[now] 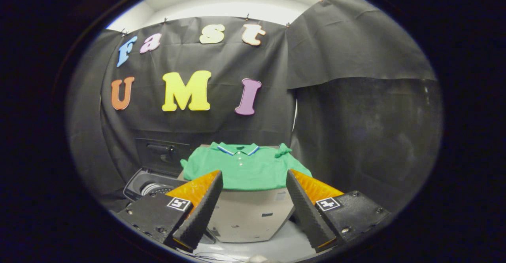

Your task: Put the clothes into the washing machine and then close the washing machine lid.

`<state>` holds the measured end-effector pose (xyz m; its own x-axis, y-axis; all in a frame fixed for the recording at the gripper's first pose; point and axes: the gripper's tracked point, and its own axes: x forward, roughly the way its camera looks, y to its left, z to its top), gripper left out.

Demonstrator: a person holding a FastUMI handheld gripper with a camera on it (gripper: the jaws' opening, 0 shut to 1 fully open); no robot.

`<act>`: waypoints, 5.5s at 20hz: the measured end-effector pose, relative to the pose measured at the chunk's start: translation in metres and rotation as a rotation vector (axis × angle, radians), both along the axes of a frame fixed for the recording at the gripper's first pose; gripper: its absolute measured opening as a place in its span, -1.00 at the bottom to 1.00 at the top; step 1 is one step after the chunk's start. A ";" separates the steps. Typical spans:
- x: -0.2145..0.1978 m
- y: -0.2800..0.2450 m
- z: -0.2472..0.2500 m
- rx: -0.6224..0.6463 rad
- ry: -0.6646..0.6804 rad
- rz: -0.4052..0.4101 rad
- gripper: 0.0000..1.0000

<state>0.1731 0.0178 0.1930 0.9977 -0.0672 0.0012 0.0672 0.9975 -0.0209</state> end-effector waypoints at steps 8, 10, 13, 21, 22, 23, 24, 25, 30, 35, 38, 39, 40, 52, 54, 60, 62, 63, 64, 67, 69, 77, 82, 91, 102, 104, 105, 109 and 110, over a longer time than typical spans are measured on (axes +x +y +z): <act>0.141 -0.008 0.010 -0.006 0.138 0.063 1.00; 0.172 -0.002 0.004 -0.015 0.185 0.082 1.00; 0.207 0.008 -0.011 -0.012 0.269 0.128 1.00; 0.264 0.017 -0.056 -0.042 0.451 0.136 1.00; 0.265 0.017 -0.058 -0.023 0.465 0.141 1.00; 0.267 0.017 -0.060 0.005 0.475 0.134 1.00; 0.266 0.017 -0.061 0.024 0.495 0.128 1.00; 0.265 0.017 -0.061 0.017 0.516 0.124 1.00; 0.264 0.018 -0.060 0.012 0.574 0.135 1.00; 0.263 0.018 -0.062 -0.015 0.587 0.164 0.94; 0.261 0.021 -0.061 -0.039 0.593 0.198 0.75; 0.263 0.020 -0.058 -0.028 0.575 0.190 0.48; 0.264 0.020 -0.061 -0.028 0.562 0.184 0.20; 0.259 0.033 -0.054 0.039 0.516 0.205 -0.87; 0.252 0.038 -0.047 0.074 0.485 0.198 -0.88; 0.217 0.065 -0.001 0.107 0.342 0.234 -0.89; 0.202 0.075 0.018 0.121 0.299 0.250 -0.89; 0.194 0.081 0.026 0.129 0.272 0.257 -0.89; 0.188 0.088 0.035 0.131 0.251 0.263 -0.89; 0.160 0.113 0.064 0.134 0.180 0.288 -0.89; 0.144 0.133 0.084 0.131 0.137 0.302 -0.89; 0.089 0.220 0.154 0.129 0.019 0.386 -0.89; 0.068 0.282 0.185 0.093 -0.031 0.435 -0.89; 0.055 0.370 0.194 0.071 -0.030 0.511 -0.89; 0.148 0.432 0.092 0.130 0.232 0.523 -0.89; 0.166 0.439 0.067 0.131 0.286 0.516 -0.89; 0.174 0.441 0.054 0.132 0.311 0.513 -0.89; 0.203 0.454 0.005 0.141 0.414 0.505 -0.89; 0.209 0.455 -0.007 0.142 0.437 0.501 -0.89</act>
<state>0.3824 0.4732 0.1860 0.8153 0.4337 -0.3836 -0.3890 0.9010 0.1920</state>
